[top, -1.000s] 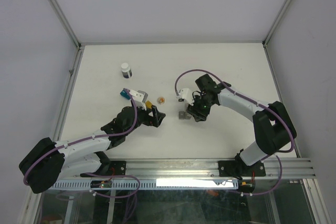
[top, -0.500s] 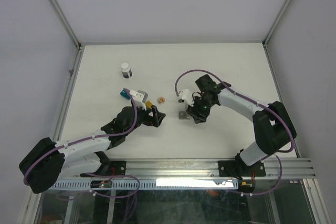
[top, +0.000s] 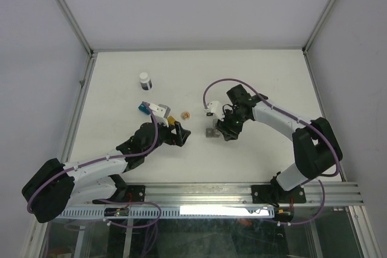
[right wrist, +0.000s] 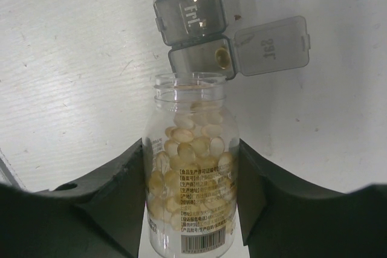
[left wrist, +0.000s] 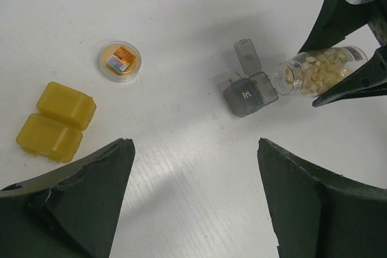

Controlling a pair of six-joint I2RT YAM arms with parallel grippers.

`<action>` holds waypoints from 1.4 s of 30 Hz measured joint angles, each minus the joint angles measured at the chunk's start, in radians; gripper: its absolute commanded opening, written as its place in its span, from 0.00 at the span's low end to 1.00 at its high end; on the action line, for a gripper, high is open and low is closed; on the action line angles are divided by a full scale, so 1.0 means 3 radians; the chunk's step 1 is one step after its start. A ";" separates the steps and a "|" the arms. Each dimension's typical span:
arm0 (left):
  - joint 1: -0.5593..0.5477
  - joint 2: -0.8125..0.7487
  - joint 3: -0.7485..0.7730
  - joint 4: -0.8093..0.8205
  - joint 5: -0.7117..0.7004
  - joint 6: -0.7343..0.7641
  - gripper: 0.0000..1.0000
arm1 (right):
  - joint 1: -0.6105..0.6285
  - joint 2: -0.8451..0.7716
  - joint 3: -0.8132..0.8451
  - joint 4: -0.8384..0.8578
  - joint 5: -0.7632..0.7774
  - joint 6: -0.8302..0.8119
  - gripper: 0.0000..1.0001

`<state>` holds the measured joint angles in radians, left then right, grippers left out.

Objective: Sort the pills into containers

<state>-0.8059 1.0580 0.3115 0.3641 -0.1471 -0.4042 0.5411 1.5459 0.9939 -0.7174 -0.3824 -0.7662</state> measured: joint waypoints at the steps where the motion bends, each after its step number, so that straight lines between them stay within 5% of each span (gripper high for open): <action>1: 0.0000 0.0000 -0.0001 0.0000 0.0000 0.0000 0.86 | 0.0001 0.0000 0.0001 -0.0011 -0.0032 -0.0001 0.00; 42: 0.0000 0.0000 -0.0001 0.0003 0.0033 0.0000 0.87 | 0.0025 0.0066 0.0033 -0.0039 0.0048 0.0003 0.00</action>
<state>-0.8059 1.0580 0.3111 0.3649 -0.1371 -0.4042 0.5488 1.5658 1.0039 -0.7292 -0.3679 -0.7654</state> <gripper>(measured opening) 0.863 0.545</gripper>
